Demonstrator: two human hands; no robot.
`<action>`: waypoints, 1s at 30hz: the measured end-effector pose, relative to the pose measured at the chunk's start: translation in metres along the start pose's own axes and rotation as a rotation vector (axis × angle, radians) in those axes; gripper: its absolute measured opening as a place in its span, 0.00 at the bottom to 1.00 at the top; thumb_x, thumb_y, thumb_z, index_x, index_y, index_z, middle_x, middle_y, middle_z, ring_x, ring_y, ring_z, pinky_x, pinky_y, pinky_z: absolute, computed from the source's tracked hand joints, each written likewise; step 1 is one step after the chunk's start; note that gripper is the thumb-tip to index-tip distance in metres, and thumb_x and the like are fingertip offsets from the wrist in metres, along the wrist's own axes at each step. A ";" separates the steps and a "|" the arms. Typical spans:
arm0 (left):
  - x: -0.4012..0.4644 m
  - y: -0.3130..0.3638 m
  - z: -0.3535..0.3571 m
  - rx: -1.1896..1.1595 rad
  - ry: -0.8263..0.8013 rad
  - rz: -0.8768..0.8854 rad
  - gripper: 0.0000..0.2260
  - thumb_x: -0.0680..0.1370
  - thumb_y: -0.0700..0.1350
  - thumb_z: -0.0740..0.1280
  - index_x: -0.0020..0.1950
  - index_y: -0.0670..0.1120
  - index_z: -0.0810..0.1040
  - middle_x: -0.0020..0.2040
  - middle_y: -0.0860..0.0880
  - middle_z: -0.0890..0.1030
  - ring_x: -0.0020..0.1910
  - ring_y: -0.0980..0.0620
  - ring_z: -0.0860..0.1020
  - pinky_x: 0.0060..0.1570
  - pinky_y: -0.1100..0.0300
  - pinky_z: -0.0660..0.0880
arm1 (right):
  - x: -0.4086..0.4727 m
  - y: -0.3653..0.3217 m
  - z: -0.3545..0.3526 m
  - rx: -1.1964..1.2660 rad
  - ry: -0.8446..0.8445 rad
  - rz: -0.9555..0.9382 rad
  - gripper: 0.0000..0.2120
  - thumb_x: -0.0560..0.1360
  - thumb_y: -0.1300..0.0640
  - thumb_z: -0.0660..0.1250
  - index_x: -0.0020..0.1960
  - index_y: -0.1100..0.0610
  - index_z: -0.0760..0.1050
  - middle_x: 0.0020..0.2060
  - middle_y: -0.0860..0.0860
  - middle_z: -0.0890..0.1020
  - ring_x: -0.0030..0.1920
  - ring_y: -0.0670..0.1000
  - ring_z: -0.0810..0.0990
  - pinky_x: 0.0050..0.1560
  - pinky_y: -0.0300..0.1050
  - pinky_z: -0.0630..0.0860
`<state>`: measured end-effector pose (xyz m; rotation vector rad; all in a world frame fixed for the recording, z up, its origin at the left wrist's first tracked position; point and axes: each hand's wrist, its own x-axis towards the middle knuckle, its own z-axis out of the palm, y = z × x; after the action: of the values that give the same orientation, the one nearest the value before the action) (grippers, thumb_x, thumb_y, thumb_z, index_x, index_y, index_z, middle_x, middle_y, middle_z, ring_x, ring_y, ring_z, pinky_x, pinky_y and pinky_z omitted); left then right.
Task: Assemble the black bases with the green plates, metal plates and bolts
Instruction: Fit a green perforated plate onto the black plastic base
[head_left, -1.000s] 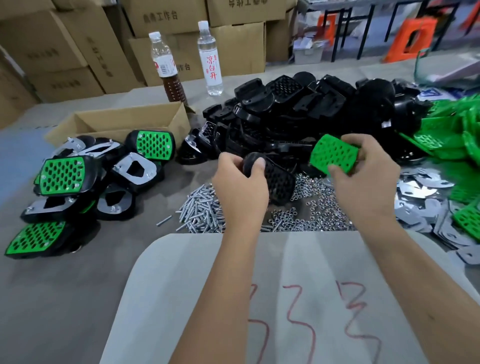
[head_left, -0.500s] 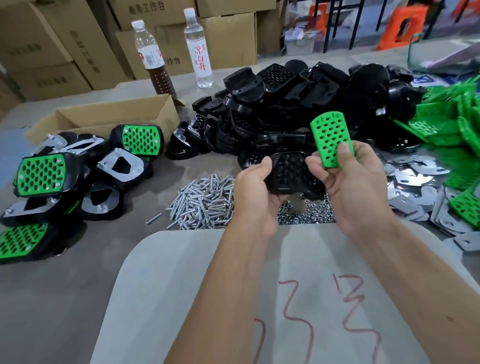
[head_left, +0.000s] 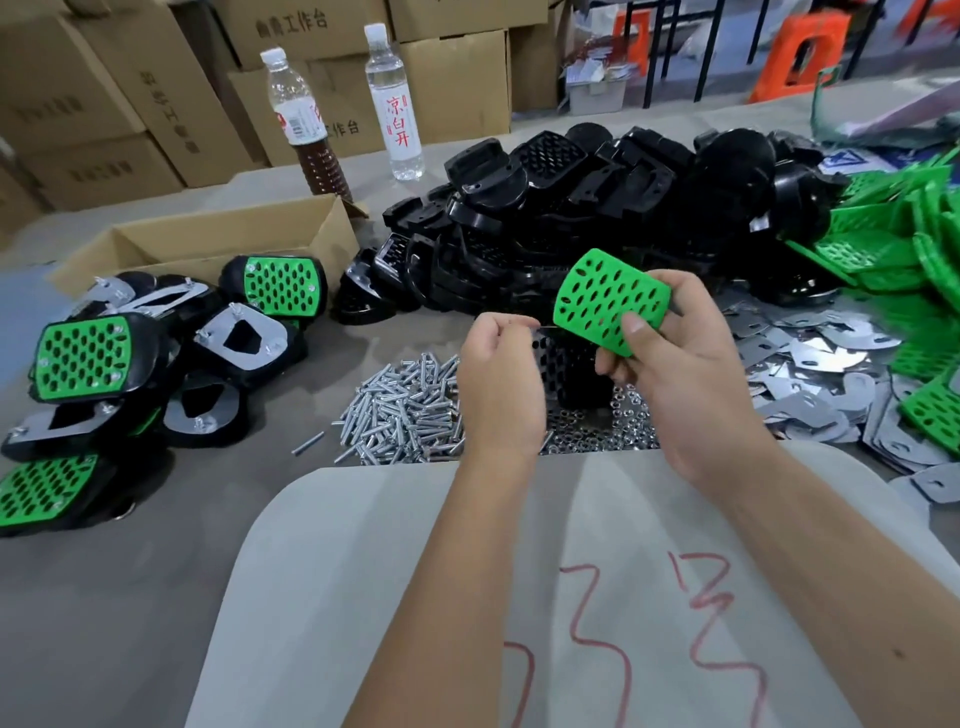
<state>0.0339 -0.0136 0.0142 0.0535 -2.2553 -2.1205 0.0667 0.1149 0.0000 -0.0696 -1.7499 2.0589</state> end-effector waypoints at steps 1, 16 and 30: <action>-0.001 0.000 0.002 0.105 0.070 0.041 0.13 0.83 0.51 0.61 0.39 0.49 0.73 0.32 0.58 0.75 0.32 0.57 0.71 0.38 0.54 0.68 | 0.000 0.000 0.001 -0.007 -0.005 0.013 0.08 0.82 0.61 0.62 0.57 0.49 0.73 0.47 0.51 0.85 0.40 0.52 0.82 0.40 0.44 0.77; -0.011 0.003 0.022 -0.215 0.109 -0.290 0.21 0.86 0.59 0.58 0.42 0.46 0.73 0.39 0.47 0.76 0.39 0.49 0.73 0.45 0.52 0.72 | -0.015 0.012 0.033 -0.099 0.200 0.036 0.12 0.88 0.52 0.55 0.49 0.52 0.71 0.33 0.33 0.76 0.35 0.36 0.72 0.37 0.30 0.70; -0.005 0.009 0.001 -0.203 -0.046 -0.230 0.26 0.83 0.68 0.56 0.43 0.46 0.74 0.42 0.46 0.81 0.43 0.48 0.81 0.54 0.44 0.80 | -0.009 0.008 0.021 -0.156 0.187 0.020 0.08 0.86 0.47 0.59 0.52 0.49 0.71 0.46 0.47 0.79 0.43 0.40 0.78 0.44 0.40 0.77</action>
<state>0.0388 -0.0114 0.0226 0.2707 -2.1362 -2.4788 0.0660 0.0917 -0.0054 -0.3178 -1.7944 1.8605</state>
